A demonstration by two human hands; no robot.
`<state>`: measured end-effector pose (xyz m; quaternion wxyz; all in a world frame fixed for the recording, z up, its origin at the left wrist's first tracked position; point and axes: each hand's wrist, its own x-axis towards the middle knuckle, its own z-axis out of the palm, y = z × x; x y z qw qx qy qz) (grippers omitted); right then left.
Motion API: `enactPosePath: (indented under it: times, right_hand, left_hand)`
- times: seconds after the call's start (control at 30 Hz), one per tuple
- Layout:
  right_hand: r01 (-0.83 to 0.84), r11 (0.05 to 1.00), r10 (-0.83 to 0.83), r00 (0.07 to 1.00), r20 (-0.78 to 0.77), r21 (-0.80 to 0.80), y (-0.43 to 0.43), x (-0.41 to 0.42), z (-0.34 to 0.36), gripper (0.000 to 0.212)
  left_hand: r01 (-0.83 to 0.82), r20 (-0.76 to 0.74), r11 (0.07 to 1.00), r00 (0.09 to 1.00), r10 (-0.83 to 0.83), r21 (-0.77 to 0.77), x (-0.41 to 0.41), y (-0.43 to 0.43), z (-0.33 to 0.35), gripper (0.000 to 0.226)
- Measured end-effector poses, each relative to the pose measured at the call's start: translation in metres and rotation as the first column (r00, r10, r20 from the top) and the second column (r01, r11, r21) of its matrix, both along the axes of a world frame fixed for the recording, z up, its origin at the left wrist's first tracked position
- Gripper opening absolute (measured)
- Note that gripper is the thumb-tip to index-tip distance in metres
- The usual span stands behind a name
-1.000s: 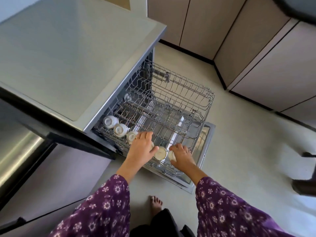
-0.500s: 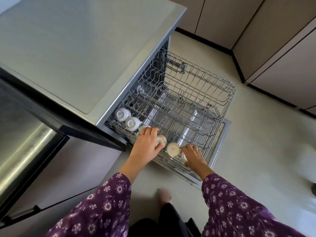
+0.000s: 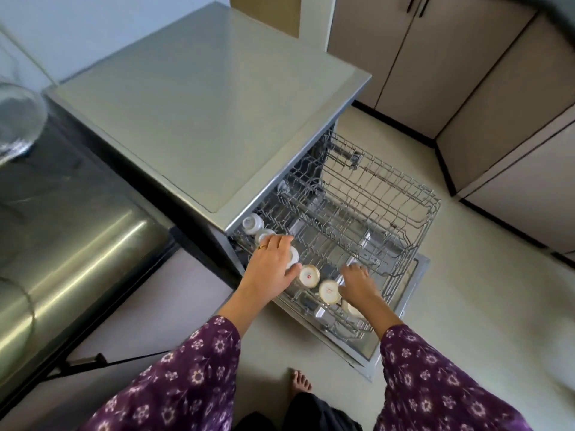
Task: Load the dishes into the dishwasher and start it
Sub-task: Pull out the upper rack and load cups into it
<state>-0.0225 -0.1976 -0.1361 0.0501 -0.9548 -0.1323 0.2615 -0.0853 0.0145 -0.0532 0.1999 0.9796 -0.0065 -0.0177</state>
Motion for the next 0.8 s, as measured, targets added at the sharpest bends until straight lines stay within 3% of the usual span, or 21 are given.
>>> enactPosePath:
  times: [0.13, 0.27, 0.4, 0.57, 0.8]
  right_hand:
    - [-0.003, 0.961, -0.046, 0.985, 0.168, 0.276, 0.062, -0.001, 0.069, 0.018]
    - [-0.257, 0.858, 0.083, 0.924, 0.373, 0.444, 0.144, -0.016, 0.135, 0.012]
    - [-0.454, 0.695, 0.199, 0.867, 0.457, 0.558, 0.238, -0.052, 0.193, 0.011]
    - [-0.634, 0.490, 0.351, 0.772, 0.530, 0.598, 0.348, -0.126, 0.248, 0.009]
    - [-0.826, 0.196, 0.570, 0.534, 0.624, 0.528, 0.471, -0.267, 0.290, 0.004]
  left_hand:
    - [-0.062, 0.109, 0.998, 0.992, 0.060, 0.012, -0.019, 0.036, 0.047, 0.052]
    - [-0.193, 0.217, 0.981, 0.958, 0.187, 0.007, -0.057, 0.089, 0.099, 0.053]
    - [-0.406, 0.266, 0.913, 0.877, 0.400, -0.034, -0.128, 0.159, 0.137, 0.054]
    - [-0.642, 0.332, 0.766, 0.719, 0.611, -0.020, -0.251, 0.240, 0.168, 0.045]
    - [-0.868, 0.357, 0.496, 0.459, 0.814, -0.016, -0.438, 0.314, 0.196, 0.049]
